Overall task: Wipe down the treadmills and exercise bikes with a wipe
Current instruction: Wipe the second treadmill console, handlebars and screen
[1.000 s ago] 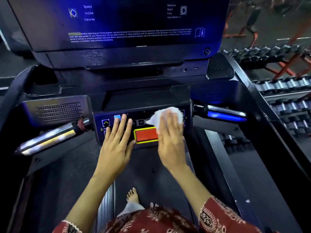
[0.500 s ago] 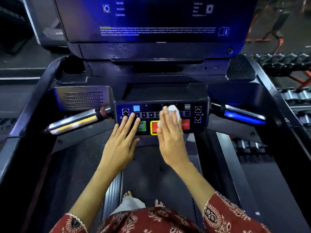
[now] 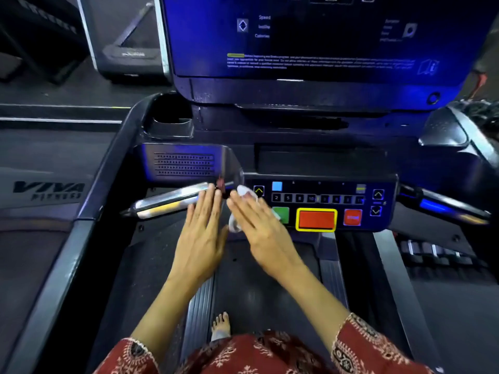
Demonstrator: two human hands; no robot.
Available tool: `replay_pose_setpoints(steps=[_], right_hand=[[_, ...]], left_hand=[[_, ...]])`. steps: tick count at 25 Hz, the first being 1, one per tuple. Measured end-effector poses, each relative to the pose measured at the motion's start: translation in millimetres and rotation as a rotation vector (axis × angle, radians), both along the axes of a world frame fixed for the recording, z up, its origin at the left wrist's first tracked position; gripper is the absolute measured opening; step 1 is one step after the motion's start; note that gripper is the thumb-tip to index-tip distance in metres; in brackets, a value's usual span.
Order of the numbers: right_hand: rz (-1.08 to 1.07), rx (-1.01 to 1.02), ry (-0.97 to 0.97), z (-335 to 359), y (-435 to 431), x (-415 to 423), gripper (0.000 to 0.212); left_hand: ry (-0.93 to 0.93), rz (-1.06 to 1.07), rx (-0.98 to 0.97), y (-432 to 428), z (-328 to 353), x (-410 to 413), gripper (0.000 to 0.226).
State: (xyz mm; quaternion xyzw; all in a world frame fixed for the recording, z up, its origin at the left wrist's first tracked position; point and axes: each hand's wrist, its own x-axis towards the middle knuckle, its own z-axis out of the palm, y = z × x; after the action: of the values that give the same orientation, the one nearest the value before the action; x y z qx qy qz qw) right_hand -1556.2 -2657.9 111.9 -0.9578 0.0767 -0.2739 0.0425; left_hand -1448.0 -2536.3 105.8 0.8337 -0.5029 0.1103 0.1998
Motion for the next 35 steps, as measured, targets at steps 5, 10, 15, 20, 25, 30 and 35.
replay_pose_setpoints(steps=[5, 10, 15, 20, 25, 30, 35], right_hand=[[-0.389, 0.001, -0.021, 6, -10, 5, 0.051], [-0.338, -0.046, 0.056, -5, 15, 20, 0.057], [-0.370, -0.054, -0.022, 13, 0, 29, 0.051], [-0.059, 0.064, -0.143, 1, 21, 43, 0.034], [-0.024, 0.329, -0.314, 26, 35, 101, 0.037], [-0.082, -0.100, -0.056, 3, 66, 141, 0.034], [0.180, -0.261, 0.054, -2, 71, 148, 0.048]], left_hand=[[-0.044, 0.021, -0.007, 8, 5, 22, 0.061], [-0.018, -0.018, -0.084, 6, 9, 29, 0.051], [-0.034, -0.025, -0.100, 13, 16, 37, 0.045], [-0.023, 0.068, -0.118, 37, 14, 46, 0.043], [-0.039, 0.187, -0.078, 65, 14, 58, 0.041], [0.021, 0.333, 0.026, 92, 10, 67, 0.047], [0.023, 0.350, 0.041, 99, 11, 70, 0.050]])
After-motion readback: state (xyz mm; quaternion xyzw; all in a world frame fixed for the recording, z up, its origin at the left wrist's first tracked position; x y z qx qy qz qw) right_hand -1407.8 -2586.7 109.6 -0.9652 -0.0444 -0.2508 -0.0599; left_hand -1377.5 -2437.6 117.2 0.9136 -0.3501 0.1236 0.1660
